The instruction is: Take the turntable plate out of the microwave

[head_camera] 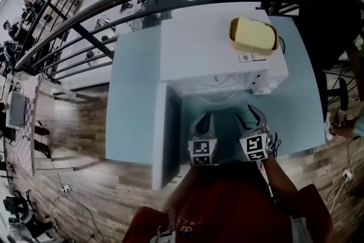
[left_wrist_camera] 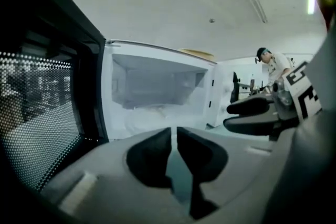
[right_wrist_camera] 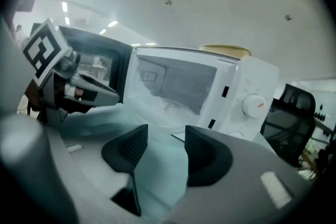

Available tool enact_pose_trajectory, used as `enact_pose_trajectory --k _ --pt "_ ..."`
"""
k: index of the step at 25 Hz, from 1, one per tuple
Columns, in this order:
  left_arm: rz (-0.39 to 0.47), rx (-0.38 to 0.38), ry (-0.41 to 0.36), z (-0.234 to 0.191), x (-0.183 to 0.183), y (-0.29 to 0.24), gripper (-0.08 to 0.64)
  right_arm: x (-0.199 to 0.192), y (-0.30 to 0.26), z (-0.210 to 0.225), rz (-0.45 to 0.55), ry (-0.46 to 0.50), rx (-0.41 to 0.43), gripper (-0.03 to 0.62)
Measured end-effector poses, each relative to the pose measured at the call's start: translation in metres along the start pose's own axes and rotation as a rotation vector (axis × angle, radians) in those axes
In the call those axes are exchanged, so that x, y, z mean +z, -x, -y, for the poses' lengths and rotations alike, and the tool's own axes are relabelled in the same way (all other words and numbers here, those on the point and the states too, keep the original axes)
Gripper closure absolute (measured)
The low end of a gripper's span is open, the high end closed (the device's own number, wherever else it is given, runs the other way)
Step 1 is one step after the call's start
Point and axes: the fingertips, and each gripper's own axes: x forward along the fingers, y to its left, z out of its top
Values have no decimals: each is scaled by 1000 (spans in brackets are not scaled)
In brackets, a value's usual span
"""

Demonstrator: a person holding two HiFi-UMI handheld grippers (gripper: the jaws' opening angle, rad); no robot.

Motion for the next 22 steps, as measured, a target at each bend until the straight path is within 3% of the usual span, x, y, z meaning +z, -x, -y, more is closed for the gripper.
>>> enact_pose_trajectory --k 6,15,18,22 --pt "-18 -5 0 3 0 -2 527 2 10 25 62 -193 -51 377" --pt "-36 -5 21 4 -9 -8 506 4 14 28 68 -212 -54 380" --pt "-49 -6 106 4 -15 -10 469 2 14 29 69 -206 -48 388" --pt "-53 -33 342 3 -25 -14 400 5 15 32 74 -204 -46 407"
